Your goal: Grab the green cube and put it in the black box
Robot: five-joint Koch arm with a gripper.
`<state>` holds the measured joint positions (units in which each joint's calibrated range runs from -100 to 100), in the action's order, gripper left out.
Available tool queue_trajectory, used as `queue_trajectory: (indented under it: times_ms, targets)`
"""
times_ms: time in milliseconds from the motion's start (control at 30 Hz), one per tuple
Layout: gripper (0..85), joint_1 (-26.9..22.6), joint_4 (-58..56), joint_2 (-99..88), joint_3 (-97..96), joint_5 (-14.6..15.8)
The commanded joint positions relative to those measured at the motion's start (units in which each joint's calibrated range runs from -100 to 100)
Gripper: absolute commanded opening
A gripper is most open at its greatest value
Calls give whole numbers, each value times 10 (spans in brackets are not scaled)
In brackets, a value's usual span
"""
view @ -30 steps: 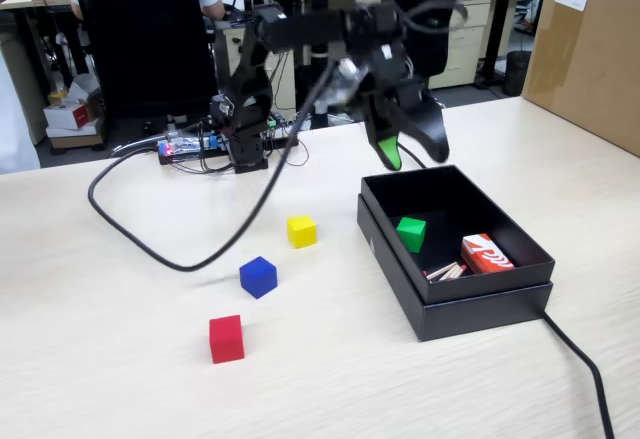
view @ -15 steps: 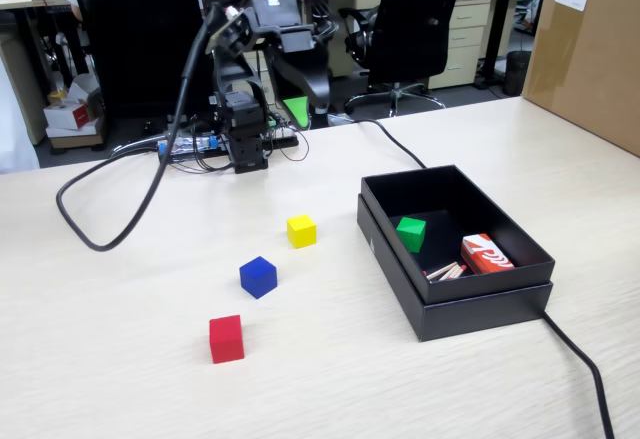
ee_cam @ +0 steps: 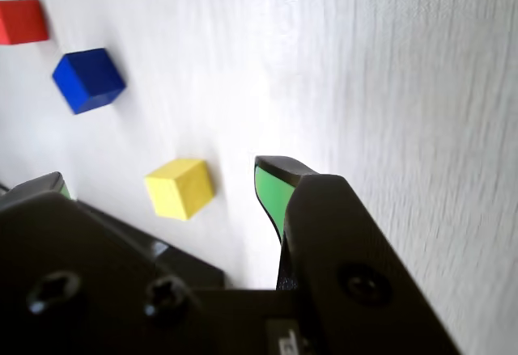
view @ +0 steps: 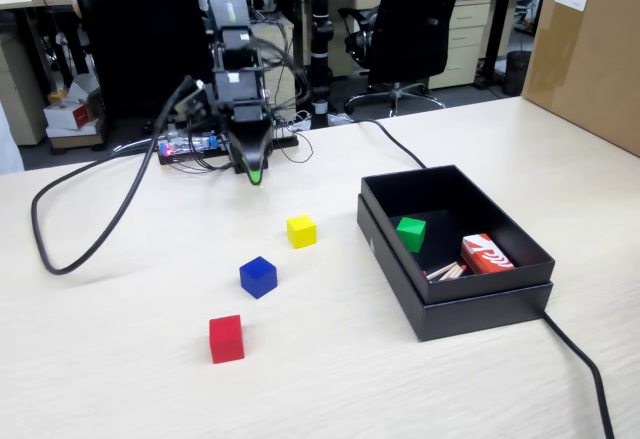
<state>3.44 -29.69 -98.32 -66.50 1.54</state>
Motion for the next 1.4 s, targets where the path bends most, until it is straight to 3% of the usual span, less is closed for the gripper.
queue_trajectory:
  times_ms: [0,633,1367]
  targets:
    - [467,6,110,-12,-17,0]
    - [488,2,220,-8,-261,-9]
    - [487,1,220,-9,-271,-7]
